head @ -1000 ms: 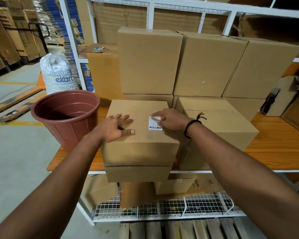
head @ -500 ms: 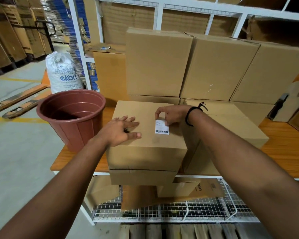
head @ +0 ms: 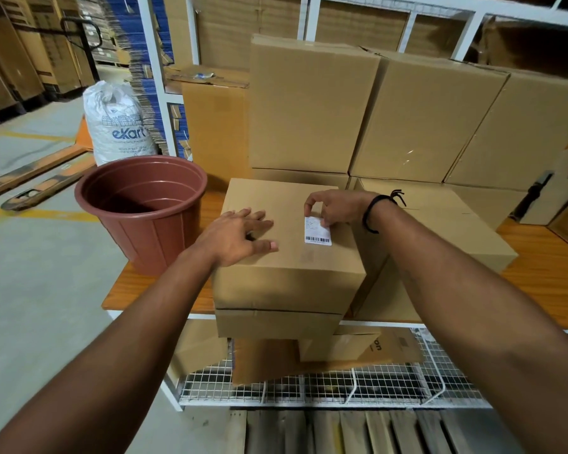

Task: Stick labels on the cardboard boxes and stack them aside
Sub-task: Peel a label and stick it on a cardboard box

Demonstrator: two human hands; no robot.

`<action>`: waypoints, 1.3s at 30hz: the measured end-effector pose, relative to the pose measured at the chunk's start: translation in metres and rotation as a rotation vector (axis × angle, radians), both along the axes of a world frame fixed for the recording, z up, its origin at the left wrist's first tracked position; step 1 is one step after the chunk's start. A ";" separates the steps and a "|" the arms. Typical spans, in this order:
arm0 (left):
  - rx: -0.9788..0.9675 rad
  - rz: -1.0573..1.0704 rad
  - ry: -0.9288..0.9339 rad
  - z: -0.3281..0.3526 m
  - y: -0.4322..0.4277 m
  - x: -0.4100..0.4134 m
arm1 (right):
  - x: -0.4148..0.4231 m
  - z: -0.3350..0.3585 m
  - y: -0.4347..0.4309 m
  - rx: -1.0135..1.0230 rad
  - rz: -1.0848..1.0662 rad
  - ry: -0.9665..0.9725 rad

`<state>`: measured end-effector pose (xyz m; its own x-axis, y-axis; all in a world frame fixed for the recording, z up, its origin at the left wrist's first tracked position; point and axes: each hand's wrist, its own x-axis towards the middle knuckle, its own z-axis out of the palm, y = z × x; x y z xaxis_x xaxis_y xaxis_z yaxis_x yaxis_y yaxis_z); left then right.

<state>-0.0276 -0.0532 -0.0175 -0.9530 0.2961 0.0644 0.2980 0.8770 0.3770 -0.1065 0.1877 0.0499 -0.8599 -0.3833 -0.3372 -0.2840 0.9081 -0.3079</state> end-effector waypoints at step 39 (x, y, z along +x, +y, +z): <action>0.002 0.003 0.038 -0.003 -0.001 0.014 | 0.027 -0.005 0.018 -0.518 -0.525 -0.122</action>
